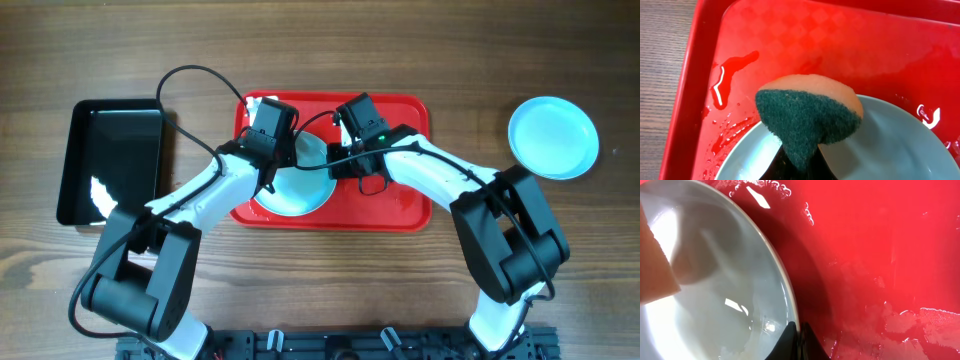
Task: Clean dirty plates on tray and stack at the side
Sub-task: 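Scrub around the plate's left edge with the sponge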
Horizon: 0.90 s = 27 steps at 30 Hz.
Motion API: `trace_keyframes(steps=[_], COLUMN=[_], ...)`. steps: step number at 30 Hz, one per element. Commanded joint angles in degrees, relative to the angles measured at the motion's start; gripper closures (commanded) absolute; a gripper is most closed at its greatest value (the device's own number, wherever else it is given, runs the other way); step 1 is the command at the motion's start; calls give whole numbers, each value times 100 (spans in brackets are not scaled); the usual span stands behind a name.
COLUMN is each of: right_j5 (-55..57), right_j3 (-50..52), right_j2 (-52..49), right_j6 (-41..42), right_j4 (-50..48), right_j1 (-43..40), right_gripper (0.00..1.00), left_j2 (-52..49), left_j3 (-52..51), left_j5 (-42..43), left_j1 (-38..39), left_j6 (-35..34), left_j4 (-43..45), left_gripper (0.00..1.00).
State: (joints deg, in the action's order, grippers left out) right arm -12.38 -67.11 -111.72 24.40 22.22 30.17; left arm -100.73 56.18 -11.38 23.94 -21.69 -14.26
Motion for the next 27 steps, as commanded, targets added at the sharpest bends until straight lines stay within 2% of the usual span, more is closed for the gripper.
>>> trace_keyframes(steps=[1, 15, 19, 27], right_j5=[249, 249, 249, 249], right_j3=[11, 11, 11, 11], right_j2=[-177, -177, -177, -177], right_j6=[24, 22, 20, 22], right_j4=[50, 55, 66, 46], right_j1=[-50, -50, -50, -50], right_gripper=[96, 96, 96, 96], left_j2=[-35, -365, -398, -398], left_j3=[-24, -31, -31, -31], left_j5=[111, -243, -769, -994], left_j1=[-28, -243, -413, -638], left_j6=[203, 658, 654, 636], left_j4=[129, 251, 201, -389], left_gripper=[96, 96, 96, 96])
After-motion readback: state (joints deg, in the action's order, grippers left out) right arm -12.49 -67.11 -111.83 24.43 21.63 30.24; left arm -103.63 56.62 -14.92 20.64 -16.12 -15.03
